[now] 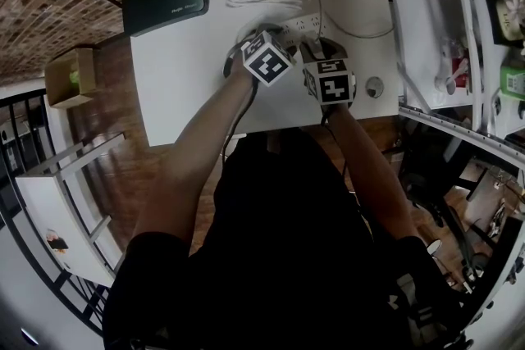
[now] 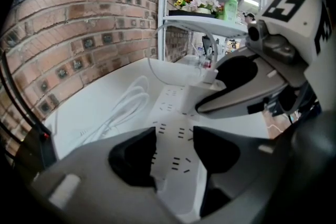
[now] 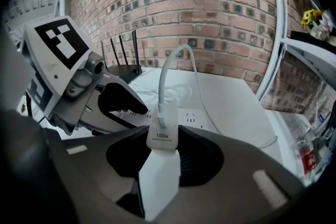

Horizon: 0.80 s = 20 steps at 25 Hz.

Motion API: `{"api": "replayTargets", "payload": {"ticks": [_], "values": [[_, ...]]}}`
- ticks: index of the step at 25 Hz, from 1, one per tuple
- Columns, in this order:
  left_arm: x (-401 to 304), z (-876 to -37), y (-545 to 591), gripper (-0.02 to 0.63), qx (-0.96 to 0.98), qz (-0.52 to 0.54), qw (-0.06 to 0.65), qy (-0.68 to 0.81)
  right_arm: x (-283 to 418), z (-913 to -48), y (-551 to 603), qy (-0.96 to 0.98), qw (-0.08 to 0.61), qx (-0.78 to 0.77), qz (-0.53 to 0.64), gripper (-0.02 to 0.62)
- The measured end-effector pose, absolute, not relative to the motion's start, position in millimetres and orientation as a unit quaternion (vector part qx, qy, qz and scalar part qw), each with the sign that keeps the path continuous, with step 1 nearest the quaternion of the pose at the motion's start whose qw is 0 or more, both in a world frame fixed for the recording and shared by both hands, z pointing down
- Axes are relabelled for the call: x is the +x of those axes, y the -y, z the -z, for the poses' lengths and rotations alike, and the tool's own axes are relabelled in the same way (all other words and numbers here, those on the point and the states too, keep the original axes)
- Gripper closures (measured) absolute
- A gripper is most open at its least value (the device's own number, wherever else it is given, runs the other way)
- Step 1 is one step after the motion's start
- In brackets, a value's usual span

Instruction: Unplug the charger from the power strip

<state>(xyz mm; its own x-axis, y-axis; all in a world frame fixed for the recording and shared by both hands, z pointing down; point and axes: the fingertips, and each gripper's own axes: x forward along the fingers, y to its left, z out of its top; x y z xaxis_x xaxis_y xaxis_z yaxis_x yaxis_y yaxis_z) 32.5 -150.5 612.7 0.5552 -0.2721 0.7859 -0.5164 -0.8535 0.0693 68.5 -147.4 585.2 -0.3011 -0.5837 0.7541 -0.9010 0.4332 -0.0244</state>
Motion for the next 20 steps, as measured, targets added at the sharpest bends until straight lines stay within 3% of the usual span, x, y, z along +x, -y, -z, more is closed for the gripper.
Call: {"api": "replayTargets", "payload": {"ticks": [20], "values": [[33.1, -612.7, 153.2, 0.38, 0.868, -0.412, 0.149, 0.234, 80.1, -556.7, 135.0, 0.787, 0.304, 0.488, -0.226, 0.454]]}}
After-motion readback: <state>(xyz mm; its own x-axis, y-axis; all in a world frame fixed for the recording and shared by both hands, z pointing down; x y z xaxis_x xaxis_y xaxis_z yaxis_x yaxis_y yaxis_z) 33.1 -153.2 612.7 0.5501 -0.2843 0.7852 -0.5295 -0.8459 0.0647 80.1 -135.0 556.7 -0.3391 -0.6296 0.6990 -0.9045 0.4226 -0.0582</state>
